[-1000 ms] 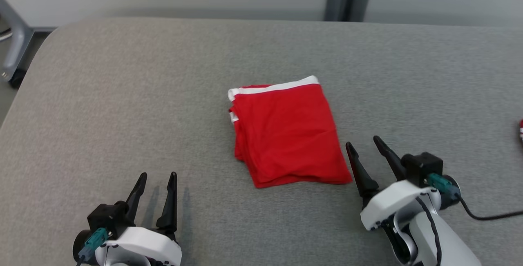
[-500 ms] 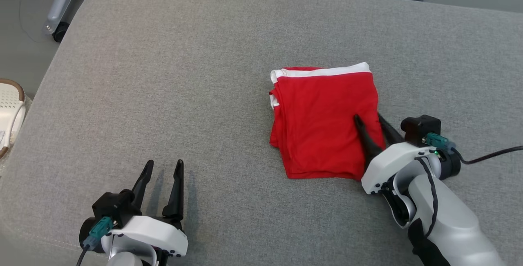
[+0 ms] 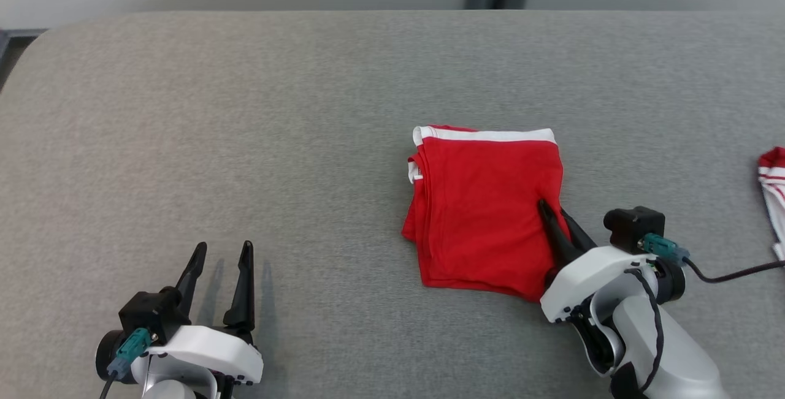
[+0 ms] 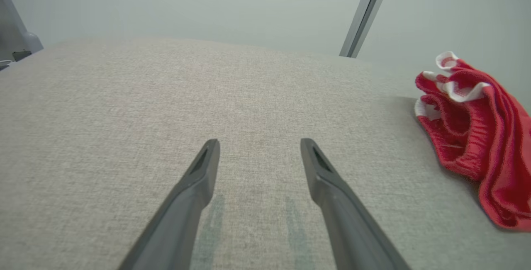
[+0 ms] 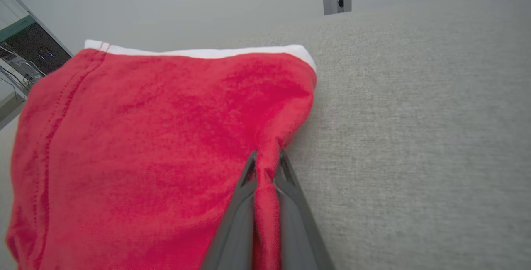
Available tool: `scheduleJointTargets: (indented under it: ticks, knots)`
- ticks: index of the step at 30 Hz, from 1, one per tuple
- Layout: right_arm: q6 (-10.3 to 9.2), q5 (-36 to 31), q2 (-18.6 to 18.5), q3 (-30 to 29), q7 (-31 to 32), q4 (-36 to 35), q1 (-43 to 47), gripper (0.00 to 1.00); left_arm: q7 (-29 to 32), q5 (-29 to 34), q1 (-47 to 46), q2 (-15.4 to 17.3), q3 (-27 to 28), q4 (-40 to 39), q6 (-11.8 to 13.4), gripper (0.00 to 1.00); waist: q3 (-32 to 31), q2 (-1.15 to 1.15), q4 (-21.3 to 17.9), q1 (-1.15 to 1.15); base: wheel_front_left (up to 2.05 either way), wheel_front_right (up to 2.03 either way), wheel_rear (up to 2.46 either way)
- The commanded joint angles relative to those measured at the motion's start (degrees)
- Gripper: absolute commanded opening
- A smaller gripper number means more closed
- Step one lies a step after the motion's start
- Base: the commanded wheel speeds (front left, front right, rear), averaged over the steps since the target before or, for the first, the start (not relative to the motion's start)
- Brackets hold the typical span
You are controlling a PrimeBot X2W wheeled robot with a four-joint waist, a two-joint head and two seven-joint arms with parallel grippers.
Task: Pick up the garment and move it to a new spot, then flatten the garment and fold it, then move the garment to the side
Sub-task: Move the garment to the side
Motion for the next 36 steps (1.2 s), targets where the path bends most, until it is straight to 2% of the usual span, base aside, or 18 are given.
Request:
scheduleJointTargets:
  ticks: [1, 10, 21, 29, 33, 36]
  knots:
    - [-0.02, -0.3, -0.4, -0.2, 0.0, -0.6, 1.3, 0.0, -0.1, 0.4, -0.7, 0.3, 0.4, 0.2, -0.4, 1.0, -1.7, 0.0, -5.6, 0.0, 0.0, 0.0, 0.0]
    - [-0.02, 0.4, -0.4, -0.7, 0.0, -3.2, 6.2, 0.0, -0.1, 1.6, 0.3, 0.3, 0.7, 0.9, -1.3, 1.0, -2.9, 0.0, -18.8, 0.0, 0.0, 0.0, 0.0]
    - [-0.01, 1.1, -0.4, 2.5, 0.0, -6.9, 7.0, 0.0, -0.1, 3.2, -1.1, 0.3, -0.2, -0.2, -2.5, 1.0, -1.5, 0.0, -31.0, 0.0, 0.0, 0.0, 0.0]
    - [-0.01, -1.1, -0.4, 2.4, 0.0, -8.5, 4.5, 0.0, -0.1, 3.6, -2.2, 0.3, -1.2, -0.2, -2.8, 1.0, 0.1, 0.0, -32.9, 0.0, 0.0, 0.0, 0.0]
    - [-0.01, -5.0, -0.5, 1.7, 0.0, -8.2, 0.8, 0.0, -0.1, 4.2, -2.9, 0.3, -1.5, 0.0, -2.9, 1.0, 1.1, 0.0, -32.0, 0.0, 0.0, 0.0, 0.0]
    - [-0.02, -8.2, -2.2, -0.2, 0.0, -6.5, -2.9, 0.0, -0.1, 4.6, -3.4, 0.3, -1.5, 0.1, -2.9, 1.0, 1.7, 0.0, -30.3, 0.0, 0.0, 0.0, 0.0]
